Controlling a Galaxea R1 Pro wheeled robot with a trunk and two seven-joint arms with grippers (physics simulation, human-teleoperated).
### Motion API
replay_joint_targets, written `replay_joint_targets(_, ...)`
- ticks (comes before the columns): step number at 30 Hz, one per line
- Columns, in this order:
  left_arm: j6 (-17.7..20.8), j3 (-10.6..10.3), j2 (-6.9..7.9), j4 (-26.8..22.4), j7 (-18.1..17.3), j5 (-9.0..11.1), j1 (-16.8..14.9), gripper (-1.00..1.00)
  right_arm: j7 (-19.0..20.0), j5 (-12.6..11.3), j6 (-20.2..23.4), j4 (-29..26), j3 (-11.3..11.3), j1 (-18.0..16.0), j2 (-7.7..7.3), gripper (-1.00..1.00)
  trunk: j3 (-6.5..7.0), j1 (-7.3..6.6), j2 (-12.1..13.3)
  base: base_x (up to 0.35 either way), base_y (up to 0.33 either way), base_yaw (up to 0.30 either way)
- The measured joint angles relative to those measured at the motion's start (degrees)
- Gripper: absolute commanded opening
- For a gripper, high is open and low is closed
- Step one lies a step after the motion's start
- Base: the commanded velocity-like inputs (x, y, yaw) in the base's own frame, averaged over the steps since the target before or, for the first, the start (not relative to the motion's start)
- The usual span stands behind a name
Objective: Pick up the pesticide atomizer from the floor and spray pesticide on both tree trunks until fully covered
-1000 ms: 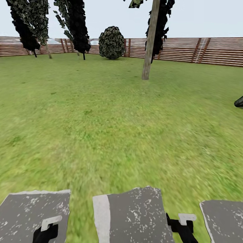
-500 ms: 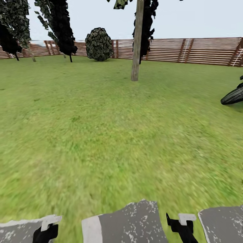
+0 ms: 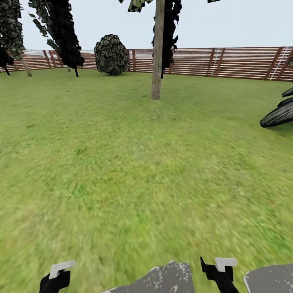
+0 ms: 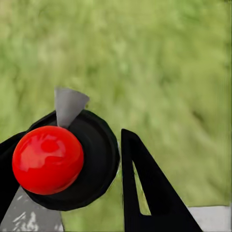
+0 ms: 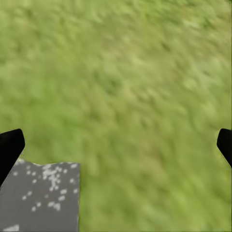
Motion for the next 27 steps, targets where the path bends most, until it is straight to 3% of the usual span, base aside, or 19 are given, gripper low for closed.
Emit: replay_joint_targets(27,0.0,0.0,0.07,0.0,0.0,0.0,0.0,-1.00,0.0,0.1,0.0,0.0,0.0,0.0,0.00,1.00,0.00,0.00,0.0,0.338,0.000,0.000)
